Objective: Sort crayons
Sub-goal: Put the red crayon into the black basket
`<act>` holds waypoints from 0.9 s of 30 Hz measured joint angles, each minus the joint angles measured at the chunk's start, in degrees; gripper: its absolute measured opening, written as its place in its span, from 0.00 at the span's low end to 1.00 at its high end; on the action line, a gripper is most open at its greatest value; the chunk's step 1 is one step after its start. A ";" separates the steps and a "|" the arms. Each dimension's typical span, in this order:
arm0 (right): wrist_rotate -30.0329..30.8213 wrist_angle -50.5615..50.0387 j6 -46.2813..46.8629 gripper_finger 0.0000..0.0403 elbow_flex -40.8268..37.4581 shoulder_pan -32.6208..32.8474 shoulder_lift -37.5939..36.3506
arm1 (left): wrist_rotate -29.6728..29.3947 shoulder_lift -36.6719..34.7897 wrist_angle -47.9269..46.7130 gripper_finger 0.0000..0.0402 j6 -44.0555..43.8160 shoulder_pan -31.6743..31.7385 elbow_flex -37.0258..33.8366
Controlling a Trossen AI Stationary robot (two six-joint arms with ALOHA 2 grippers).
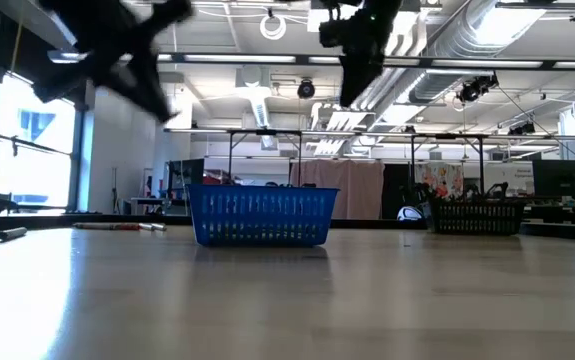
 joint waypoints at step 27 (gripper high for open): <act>-21.59 43.97 14.39 0.27 0.07 7.60 -0.01 | -15.46 -7.35 28.91 0.00 50.39 15.72 5.72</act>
